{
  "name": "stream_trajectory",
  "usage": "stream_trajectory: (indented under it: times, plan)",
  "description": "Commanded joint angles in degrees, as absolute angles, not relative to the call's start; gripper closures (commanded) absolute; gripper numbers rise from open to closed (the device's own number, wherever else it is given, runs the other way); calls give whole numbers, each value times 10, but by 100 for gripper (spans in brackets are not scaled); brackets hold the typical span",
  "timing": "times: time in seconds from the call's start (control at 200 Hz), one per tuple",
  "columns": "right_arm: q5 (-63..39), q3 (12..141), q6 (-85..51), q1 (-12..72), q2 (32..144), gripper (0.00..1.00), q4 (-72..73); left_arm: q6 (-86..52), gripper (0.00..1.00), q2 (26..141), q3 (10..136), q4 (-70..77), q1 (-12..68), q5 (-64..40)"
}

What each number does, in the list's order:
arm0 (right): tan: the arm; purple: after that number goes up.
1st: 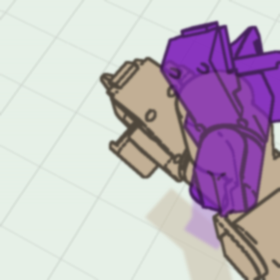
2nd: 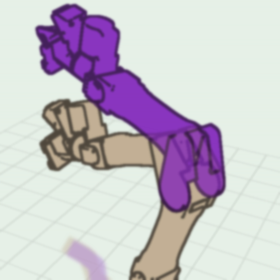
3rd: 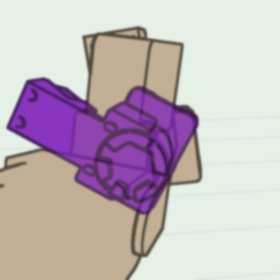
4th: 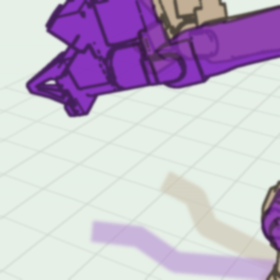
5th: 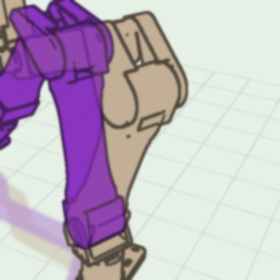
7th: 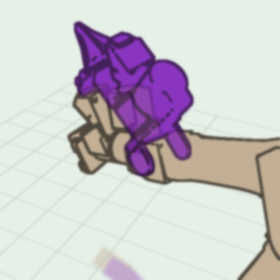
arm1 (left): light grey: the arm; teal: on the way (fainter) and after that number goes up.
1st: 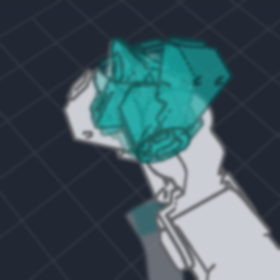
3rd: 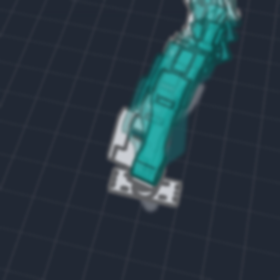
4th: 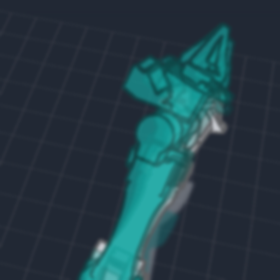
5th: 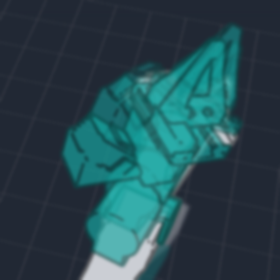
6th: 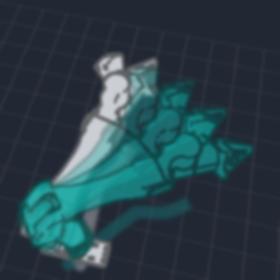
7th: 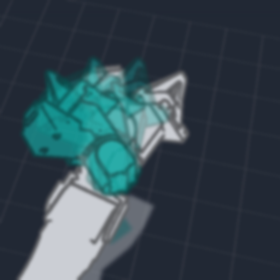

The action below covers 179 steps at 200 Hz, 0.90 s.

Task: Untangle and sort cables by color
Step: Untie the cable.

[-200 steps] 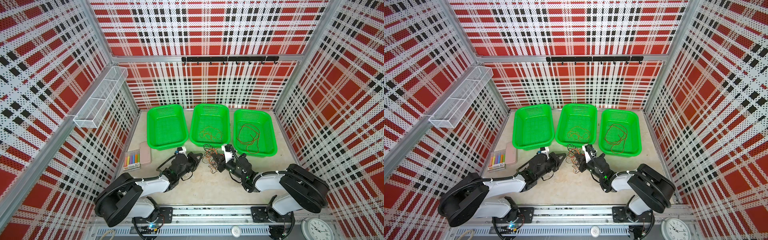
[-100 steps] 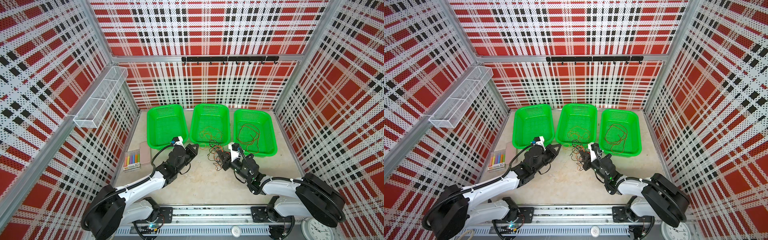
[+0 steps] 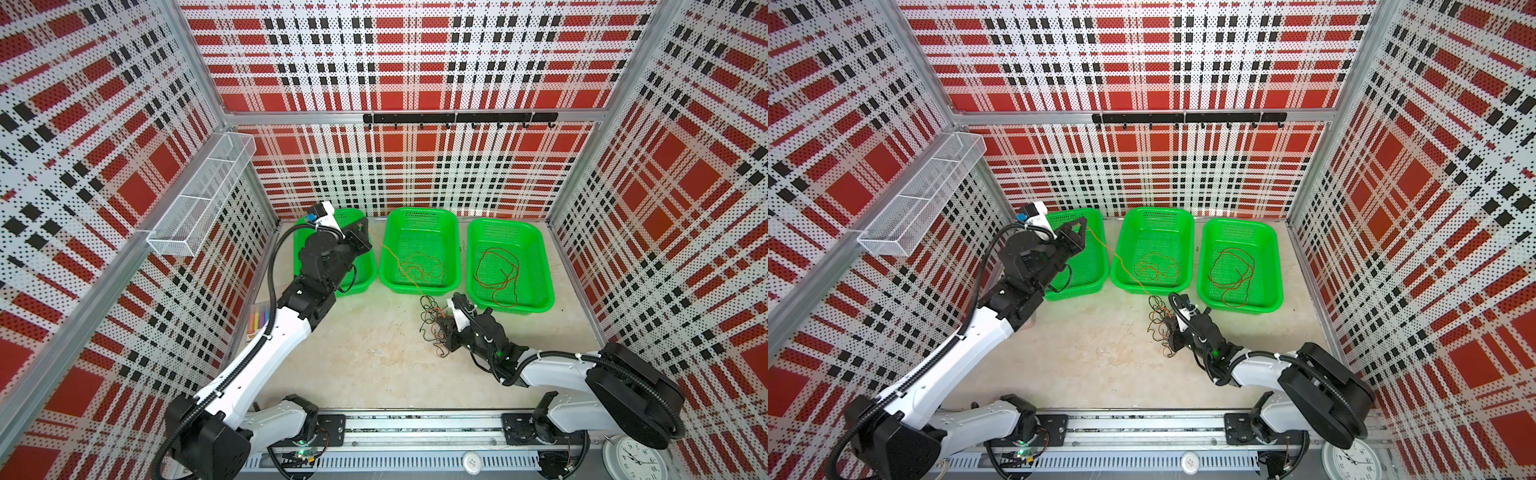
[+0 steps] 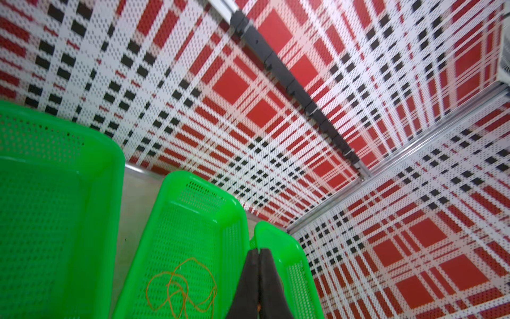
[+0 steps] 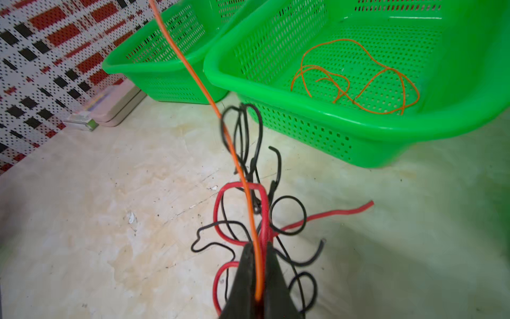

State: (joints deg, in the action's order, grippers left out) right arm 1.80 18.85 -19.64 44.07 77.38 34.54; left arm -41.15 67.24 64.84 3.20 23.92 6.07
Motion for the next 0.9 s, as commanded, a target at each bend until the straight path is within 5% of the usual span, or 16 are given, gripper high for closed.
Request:
stream_trajectory:
  times: [0.0, 0.266, 0.481, 0.691, 0.892]
  plan:
    - [25, 208, -182, 439, 786, 99, 284, -348, 100, 687, 705, -4, 223, 57]
    - [46, 229, -165, 439, 800, 97, 215, -313, 100, 720, 827, -27, 205, 47]
    - [29, 228, -152, 439, 793, 86, 232, -309, 100, 741, 842, -25, 246, -4]
    - [11, 203, -134, 439, 740, 52, 286, -301, 100, 745, 845, -26, 283, -19]
    - [-5, 184, -77, 439, 657, 34, 297, -289, 100, 752, 848, -28, 331, -34]
